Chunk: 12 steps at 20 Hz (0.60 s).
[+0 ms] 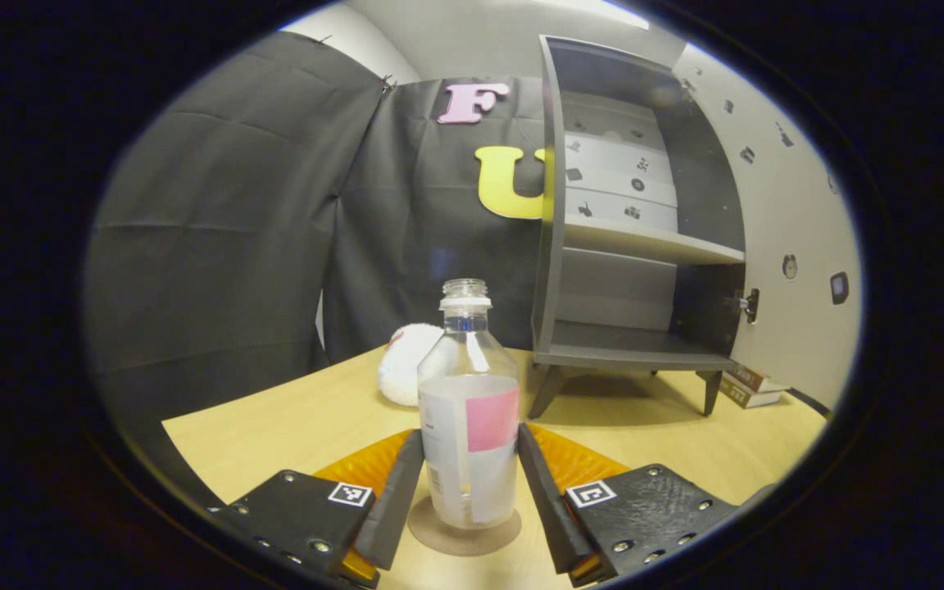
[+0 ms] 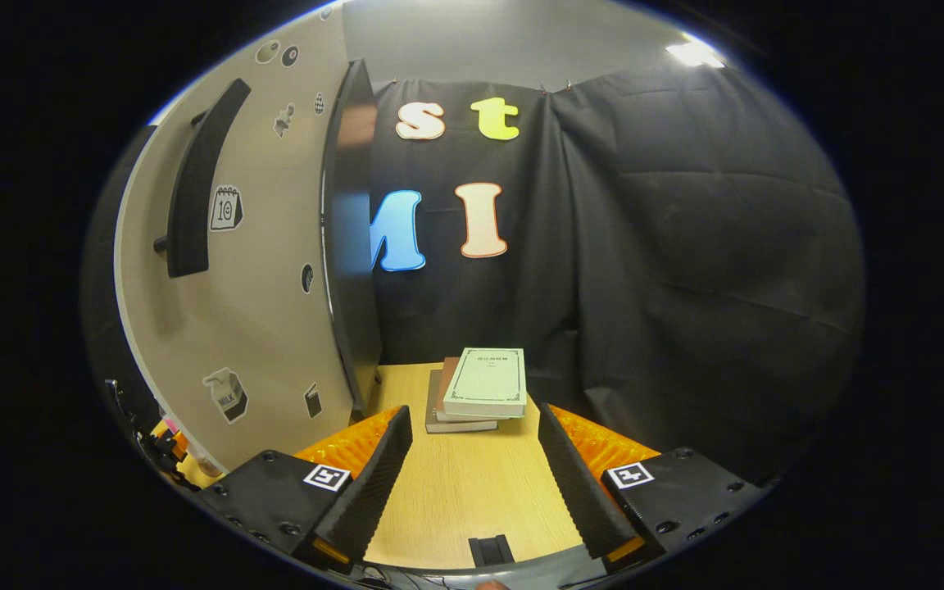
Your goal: Open the cabinet door with the right hand, grasp the bottle in the cabinet with the left hand and place it on the coaster, then close the cabinet door with the right hand.
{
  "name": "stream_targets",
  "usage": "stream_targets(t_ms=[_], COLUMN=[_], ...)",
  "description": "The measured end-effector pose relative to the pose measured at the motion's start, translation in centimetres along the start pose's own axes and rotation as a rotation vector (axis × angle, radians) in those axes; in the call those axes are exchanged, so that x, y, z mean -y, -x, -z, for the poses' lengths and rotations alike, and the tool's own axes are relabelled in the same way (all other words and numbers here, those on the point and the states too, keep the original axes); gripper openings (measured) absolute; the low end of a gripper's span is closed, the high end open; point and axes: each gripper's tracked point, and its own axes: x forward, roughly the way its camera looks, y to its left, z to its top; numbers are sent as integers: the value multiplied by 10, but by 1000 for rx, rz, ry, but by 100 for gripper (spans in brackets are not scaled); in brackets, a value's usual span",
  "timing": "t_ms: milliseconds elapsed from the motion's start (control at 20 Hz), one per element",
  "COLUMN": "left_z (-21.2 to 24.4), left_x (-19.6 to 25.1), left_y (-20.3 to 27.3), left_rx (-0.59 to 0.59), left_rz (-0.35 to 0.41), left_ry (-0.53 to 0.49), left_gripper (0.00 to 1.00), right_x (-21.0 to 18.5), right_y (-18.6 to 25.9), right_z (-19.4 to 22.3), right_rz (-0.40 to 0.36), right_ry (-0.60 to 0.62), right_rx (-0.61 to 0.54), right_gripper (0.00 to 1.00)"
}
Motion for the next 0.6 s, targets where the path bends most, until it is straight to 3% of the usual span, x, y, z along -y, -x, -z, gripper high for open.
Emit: stream_targets(t_ms=[600], left_z=[22], left_x=[-2], left_y=[8], left_rx=[9], left_rz=[-28], left_ry=[-69], left_gripper=[69], right_x=[-5], right_y=[-18], right_z=[7], right_rz=[-10], right_ry=[-25], right_rx=[-17], right_gripper=[98])
